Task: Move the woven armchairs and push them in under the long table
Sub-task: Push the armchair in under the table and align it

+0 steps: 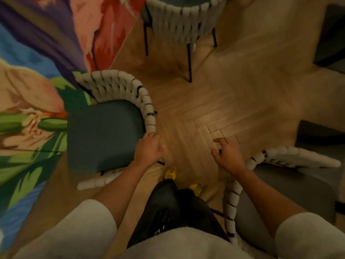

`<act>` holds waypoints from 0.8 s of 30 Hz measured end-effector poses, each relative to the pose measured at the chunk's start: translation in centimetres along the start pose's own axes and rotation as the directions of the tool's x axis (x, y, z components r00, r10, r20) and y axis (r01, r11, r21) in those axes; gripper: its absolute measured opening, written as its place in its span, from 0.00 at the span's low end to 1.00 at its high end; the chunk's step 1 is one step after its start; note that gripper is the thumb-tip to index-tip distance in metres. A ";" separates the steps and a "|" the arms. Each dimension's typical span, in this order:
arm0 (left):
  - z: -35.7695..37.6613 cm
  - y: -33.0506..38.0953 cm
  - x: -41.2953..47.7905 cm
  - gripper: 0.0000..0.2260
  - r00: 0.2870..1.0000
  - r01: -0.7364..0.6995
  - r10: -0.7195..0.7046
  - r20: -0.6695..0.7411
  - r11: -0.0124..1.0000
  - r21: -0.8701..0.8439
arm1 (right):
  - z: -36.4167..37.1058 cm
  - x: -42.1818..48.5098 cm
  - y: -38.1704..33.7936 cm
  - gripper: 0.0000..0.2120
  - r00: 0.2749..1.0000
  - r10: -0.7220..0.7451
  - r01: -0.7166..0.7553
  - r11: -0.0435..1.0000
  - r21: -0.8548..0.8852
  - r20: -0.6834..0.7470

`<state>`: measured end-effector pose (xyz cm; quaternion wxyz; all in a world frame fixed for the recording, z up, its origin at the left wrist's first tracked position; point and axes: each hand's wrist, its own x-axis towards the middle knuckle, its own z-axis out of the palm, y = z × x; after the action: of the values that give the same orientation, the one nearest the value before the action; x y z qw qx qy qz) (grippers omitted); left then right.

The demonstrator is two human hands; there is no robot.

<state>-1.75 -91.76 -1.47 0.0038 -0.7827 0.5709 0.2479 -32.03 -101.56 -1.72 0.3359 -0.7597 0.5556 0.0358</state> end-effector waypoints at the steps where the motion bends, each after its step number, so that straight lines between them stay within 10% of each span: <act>1: -0.2 -0.9 -0.5 0.20 0.998 0.043 -0.044 -0.042 0.999 -0.028 | 0.2 0.9 -1.3 0.20 0.999 -0.035 0.035 0.999 -0.037 0.013; 16: 1.9 -8.0 -2.2 0.50 0.914 0.403 -0.364 0.178 0.867 -0.294 | 2.4 14.5 -18.9 0.27 0.822 -0.426 0.557 0.740 -0.376 0.379; 24: 5.2 -3.9 2.0 0.39 0.771 0.636 -0.588 0.243 0.725 -0.262 | 3.7 26.8 -23.9 0.37 0.612 -0.533 0.791 0.412 -0.453 0.584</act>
<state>0.17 -90.65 -7.88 -0.0045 -0.8965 0.2282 0.3798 0.08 -117.75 -4.83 0.1132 -0.9634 0.0776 0.2304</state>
